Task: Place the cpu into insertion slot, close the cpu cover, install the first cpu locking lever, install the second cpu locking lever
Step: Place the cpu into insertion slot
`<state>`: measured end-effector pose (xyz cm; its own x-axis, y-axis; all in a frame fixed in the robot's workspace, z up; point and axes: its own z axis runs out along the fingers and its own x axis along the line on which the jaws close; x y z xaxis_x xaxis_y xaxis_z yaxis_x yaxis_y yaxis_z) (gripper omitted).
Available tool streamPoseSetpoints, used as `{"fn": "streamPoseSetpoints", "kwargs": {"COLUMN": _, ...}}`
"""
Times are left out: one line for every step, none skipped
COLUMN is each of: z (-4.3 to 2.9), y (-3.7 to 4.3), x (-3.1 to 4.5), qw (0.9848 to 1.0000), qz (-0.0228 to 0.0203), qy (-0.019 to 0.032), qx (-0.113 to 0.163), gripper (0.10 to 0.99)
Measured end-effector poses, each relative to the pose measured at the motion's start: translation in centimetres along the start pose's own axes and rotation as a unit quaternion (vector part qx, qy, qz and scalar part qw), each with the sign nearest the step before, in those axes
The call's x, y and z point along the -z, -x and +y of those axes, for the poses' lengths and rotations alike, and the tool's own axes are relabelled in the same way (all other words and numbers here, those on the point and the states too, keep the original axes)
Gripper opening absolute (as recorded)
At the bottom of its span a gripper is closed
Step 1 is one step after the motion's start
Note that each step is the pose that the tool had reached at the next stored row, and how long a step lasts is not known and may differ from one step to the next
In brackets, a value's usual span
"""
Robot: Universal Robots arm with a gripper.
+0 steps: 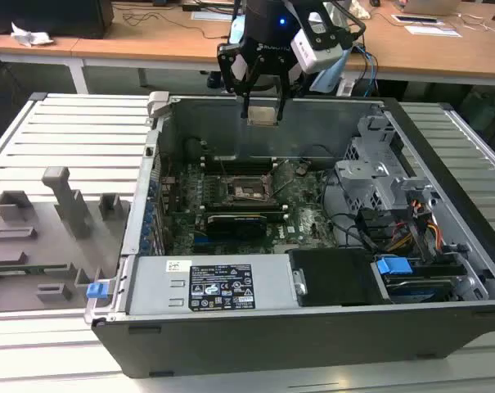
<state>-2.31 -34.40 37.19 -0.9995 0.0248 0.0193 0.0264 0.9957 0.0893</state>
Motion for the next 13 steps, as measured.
{"fn": "streamPoseSetpoints", "kwargs": {"z": 0.00, "y": 0.01, "x": -0.01, "qw": 1.0000, "qz": -0.0003, "qy": 0.0001, "qx": -0.003, "gripper": 0.541}}
{"fn": "streamPoseSetpoints", "kwargs": {"z": 0.00, "y": 0.00, "x": -0.01, "qw": 0.9999, "qz": -0.0013, "qy": 0.0003, "qx": -0.014, "gripper": 0.541}}
{"fn": "streamPoseSetpoints", "kwargs": {"z": 0.00, "y": 0.00, "x": -0.01, "qw": 0.9998, "qz": -0.0018, "qy": 0.0004, "qx": -0.021, "gripper": 0.541}}
{"fn": "streamPoseSetpoints", "kwargs": {"z": 0.00, "y": 0.00, "x": -0.02, "qw": 0.9996, "qz": -0.0024, "qy": 0.0005, "qx": -0.027, "gripper": 0.541}}
{"fn": "streamPoseSetpoints", "kwargs": {"z": 0.00, "y": 0.00, "x": -0.02, "qw": 0.9996, "qz": -0.0027, "qy": 0.0006, "qx": -0.030, "gripper": 0.541}}
{"fn": "streamPoseSetpoints", "kwargs": {"z": 0.00, "y": 0.00, "x": -0.03, "qw": 0.9995, "qz": -0.0029, "qy": 0.0006, "qx": -0.033, "gripper": 0.541}}
{"fn": "streamPoseSetpoints", "kwargs": {"z": 0.00, "y": 0.00, "x": -0.03, "qw": 0.9991, "qz": -0.0036, "qy": 0.0008, "qx": -0.041, "gripper": 0.541}}
{"fn": "streamPoseSetpoints", "kwargs": {"z": -0.01, "y": 0.00, "x": -0.04, "qw": 0.9990, "qz": -0.0040, "qy": 0.0008, "qx": -0.045, "gripper": 0.541}}
{"fn": "streamPoseSetpoints", "kwargs": {"z": -0.01, "y": 0.00, "x": -0.05, "qw": 0.9989, "qz": -0.0042, "qy": 0.0009, "qx": -0.047, "gripper": 0.541}}
{"fn": "streamPoseSetpoints", "kwargs": {"z": -0.01, "y": -0.01, "x": -0.07, "qw": 0.9986, "qz": -0.0047, "qy": 0.0010, "qx": -0.053, "gripper": 0.541}}
{"fn": "streamPoseSetpoints", "kwargs": {"z": -0.01, "y": 0.00, "x": -0.09, "qw": 0.9982, "qz": -0.0053, "qy": 0.0011, "qx": -0.060, "gripper": 0.541}}
{"fn": "streamPoseSetpoints", "kwargs": {"z": -0.01, "y": 0.00, "x": -0.11, "qw": 0.9979, "qz": -0.0057, "qy": 0.0013, "qx": -0.064, "gripper": 0.541}}
{"fn": "streamPoseSetpoints", "kwargs": {"z": -0.01, "y": 0.00, "x": -0.12, "qw": 0.9978, "qz": -0.0060, "qy": 0.0013, "qx": -0.067, "gripper": 0.541}}
